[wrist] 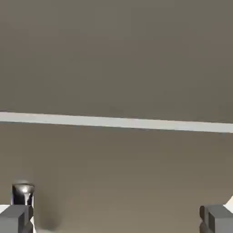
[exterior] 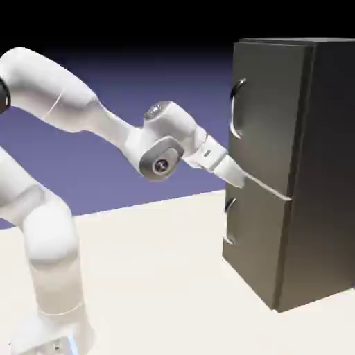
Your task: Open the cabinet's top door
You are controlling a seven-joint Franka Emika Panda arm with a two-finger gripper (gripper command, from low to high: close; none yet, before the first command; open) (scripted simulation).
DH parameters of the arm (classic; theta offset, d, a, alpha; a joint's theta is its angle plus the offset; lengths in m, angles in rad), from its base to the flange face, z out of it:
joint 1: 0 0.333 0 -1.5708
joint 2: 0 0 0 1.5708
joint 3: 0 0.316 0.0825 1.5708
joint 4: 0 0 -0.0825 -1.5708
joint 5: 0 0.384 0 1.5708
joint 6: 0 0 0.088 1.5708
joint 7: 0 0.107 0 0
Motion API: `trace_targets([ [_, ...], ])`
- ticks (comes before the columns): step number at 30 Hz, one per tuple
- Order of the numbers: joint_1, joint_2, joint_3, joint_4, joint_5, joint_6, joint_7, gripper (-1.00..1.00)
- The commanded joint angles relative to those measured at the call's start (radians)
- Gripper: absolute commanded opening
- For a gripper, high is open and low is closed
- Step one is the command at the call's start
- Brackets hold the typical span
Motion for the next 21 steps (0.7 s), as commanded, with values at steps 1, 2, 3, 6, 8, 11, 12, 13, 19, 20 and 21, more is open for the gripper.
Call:
trace_targets([
  [1, -0.013, -0.007, 0.015, 0.007, 0.044, 0.0, 0.019, 1.0],
  [2, -0.025, -0.014, 0.03, 0.014, 0.087, -0.001, 0.037, 1.0],
  [3, -0.038, -0.02, 0.045, 0.02, 0.131, -0.001, 0.056, 1.0],
  [6, -0.076, -0.041, 0.091, 0.041, 0.261, -0.003, 0.112, 1.0],
  [8, -0.101, -0.054, 0.121, 0.055, 0.348, -0.004, 0.149, 1.0],
  [11, -0.14, -0.075, 0.167, 0.075, 0.479, -0.005, 0.205, 1.0],
  [12, -0.152, -0.081, 0.182, 0.082, 0.522, -0.005, 0.224, 1.0],
  [13, -0.165, -0.088, 0.197, 0.089, 0.566, -0.006, 0.242, 1.0],
  [19, -0.241, -0.129, 0.288, 0.13, 0.827, -0.008, 0.354, 1.0],
  [20, -0.254, -0.136, 0.303, 0.136, 0.87, -0.009, 0.373, 1.0],
  [21, -0.266, -0.142, 0.318, 0.143, 0.913, -0.009, 0.391, 1.0],
])
